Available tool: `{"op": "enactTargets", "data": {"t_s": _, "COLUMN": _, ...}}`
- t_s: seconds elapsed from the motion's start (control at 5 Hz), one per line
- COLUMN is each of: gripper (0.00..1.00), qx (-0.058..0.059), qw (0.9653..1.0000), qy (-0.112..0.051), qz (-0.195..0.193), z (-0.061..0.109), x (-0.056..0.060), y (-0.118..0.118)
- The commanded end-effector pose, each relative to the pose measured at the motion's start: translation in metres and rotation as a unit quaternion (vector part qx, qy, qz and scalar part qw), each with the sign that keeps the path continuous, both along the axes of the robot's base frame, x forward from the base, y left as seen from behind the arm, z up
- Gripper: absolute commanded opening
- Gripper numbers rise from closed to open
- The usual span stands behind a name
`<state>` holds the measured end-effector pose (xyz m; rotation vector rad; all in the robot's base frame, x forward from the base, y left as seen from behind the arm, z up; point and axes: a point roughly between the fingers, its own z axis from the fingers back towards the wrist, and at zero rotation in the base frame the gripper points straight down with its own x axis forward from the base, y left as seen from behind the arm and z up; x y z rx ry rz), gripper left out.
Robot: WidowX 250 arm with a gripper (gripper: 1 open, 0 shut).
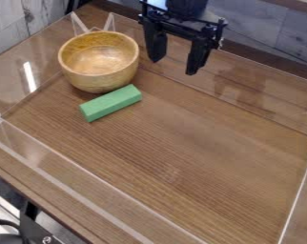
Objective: Put green stick into wooden bowl
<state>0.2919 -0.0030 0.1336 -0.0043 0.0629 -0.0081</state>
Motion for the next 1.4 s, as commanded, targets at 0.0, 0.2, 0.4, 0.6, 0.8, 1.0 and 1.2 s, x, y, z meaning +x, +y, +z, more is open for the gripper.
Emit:
{"op": "enactTargets", "data": {"t_s": 0.0, "gripper": 1.00, "qx": 0.001, "qw": 0.9994, "qy": 0.005, "qz": -0.034, "z": -0.006, "x": -0.007, "y": 0.014}}
{"op": "enactTargets", "data": {"t_s": 0.2, "gripper": 1.00, "qx": 0.007, "qw": 0.9950, "qy": 0.015, "qz": -0.099, "z": -0.018, "x": -0.024, "y": 0.035}}
{"op": "enactTargets", "data": {"t_s": 0.4, "gripper": 1.00, "qx": 0.011, "qw": 0.9881, "qy": 0.007, "qz": -0.154, "z": -0.025, "x": -0.037, "y": 0.057}}
{"op": "enactTargets", "data": {"t_s": 0.6, "gripper": 1.00, "qx": 0.017, "qw": 0.9826, "qy": 0.002, "qz": -0.185, "z": -0.031, "x": -0.041, "y": 0.080}}
{"op": "enactTargets", "data": {"t_s": 0.8, "gripper": 1.00, "qx": 0.022, "qw": 0.9741, "qy": -0.002, "qz": -0.225, "z": -0.038, "x": -0.041, "y": 0.094}}
{"op": "enactTargets", "data": {"t_s": 1.0, "gripper": 1.00, "qx": 0.031, "qw": 0.9717, "qy": -0.007, "qz": -0.234, "z": -0.049, "x": -0.037, "y": 0.098}}
{"op": "enactTargets", "data": {"t_s": 1.2, "gripper": 1.00, "qx": 0.037, "qw": 0.9702, "qy": -0.013, "qz": -0.239, "z": -0.058, "x": -0.031, "y": 0.099}}
